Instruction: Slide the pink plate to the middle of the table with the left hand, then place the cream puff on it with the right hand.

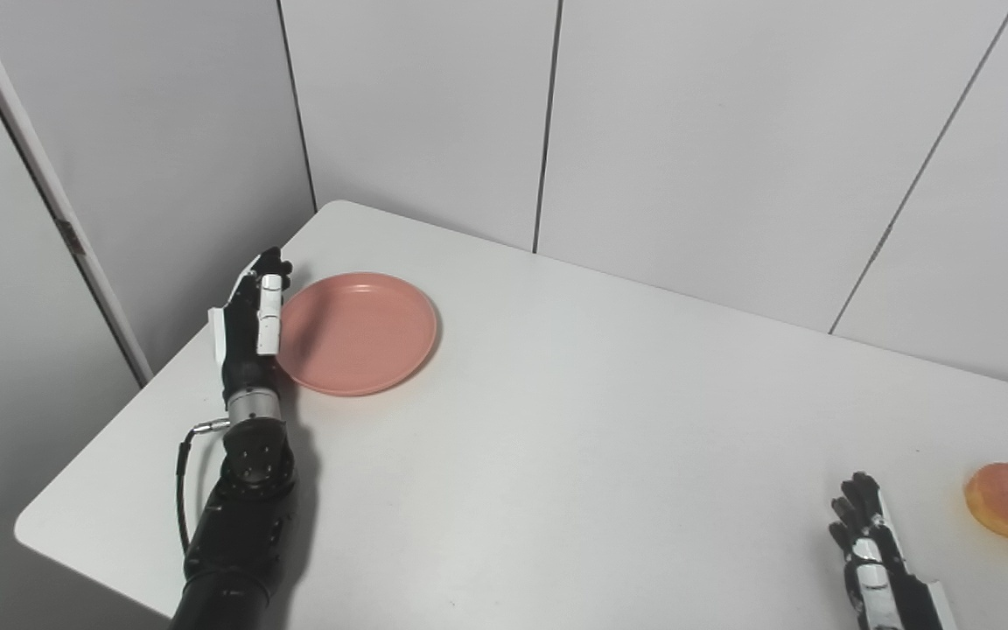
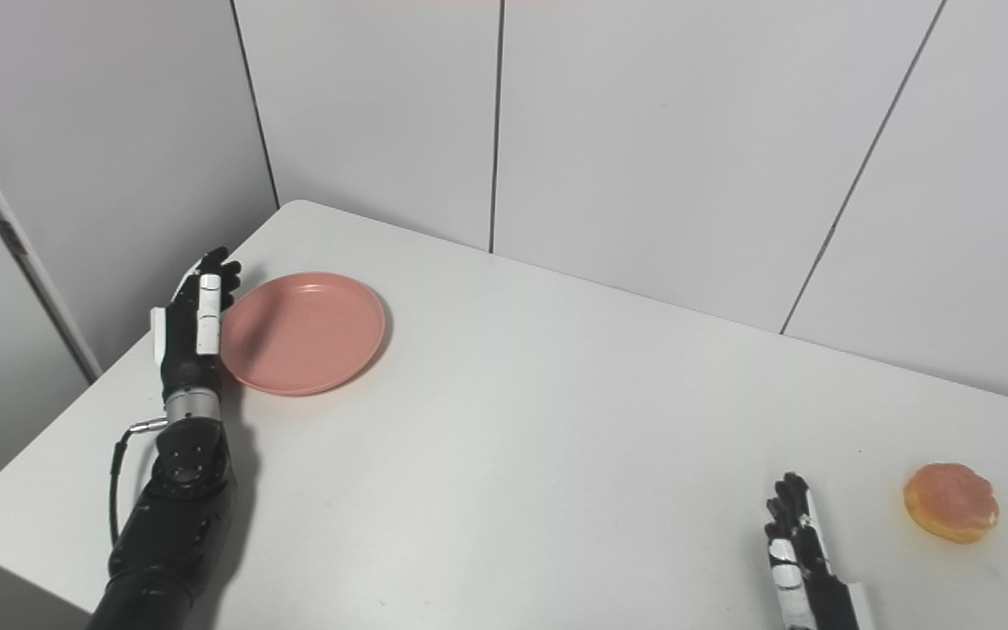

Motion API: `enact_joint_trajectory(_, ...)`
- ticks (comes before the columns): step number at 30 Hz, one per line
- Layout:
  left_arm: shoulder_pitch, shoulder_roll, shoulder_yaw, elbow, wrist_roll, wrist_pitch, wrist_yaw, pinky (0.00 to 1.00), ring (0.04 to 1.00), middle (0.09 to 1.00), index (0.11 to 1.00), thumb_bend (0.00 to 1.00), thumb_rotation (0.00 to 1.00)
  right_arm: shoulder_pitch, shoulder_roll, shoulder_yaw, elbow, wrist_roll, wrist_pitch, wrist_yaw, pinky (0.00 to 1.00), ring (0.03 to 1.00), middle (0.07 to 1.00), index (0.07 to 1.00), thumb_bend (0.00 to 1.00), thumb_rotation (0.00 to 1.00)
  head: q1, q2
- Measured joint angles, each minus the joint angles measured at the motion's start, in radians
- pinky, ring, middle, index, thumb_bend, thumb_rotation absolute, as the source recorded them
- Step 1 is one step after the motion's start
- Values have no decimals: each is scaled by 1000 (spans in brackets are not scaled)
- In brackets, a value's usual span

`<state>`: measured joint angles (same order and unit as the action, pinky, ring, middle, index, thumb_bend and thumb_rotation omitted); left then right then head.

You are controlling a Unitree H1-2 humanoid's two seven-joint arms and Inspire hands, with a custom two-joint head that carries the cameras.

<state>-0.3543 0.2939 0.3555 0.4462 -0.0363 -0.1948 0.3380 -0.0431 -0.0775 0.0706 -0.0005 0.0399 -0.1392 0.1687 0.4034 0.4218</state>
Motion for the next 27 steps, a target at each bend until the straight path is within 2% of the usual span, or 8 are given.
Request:
enact_joint_trajectory(3,3,-1,-4,-8,-20,27,-29,900,839,821,824,747,1000,0,0,0,-2,12,0,0,1000,1000,1000,1000,343,930,0,2)
enact_joint_trajectory(5,6,-2,-3,-15,-41,41,-44,901,835,823,852,726,1000,2,0,0,-3,12,0,0,1000,1000,1000,1000,343,932,0,3)
enact_joint_trajectory(10,10,-3,-3,-42,-65,76,-65,903,865,854,851,778,1000,5,0,0,-6,8,0,-1,1000,1000,1000,1000,326,932,-3,8)
enact_joint_trajectory(13,14,-3,-8,-53,-69,100,-80,905,858,849,845,770,1000,5,0,0,-6,9,0,-2,1000,1000,1000,1000,320,928,-3,8)
enact_joint_trajectory(21,27,-4,-19,-88,-104,120,-138,927,878,849,830,791,1000,4,1,0,-5,14,0,-3,1000,1000,1000,1000,328,915,-15,5)
enact_joint_trajectory(27,31,-4,-24,-91,-134,120,-170,907,867,849,837,794,1000,2,2,0,-3,6,0,-4,1000,1000,1000,1000,347,910,-18,5)
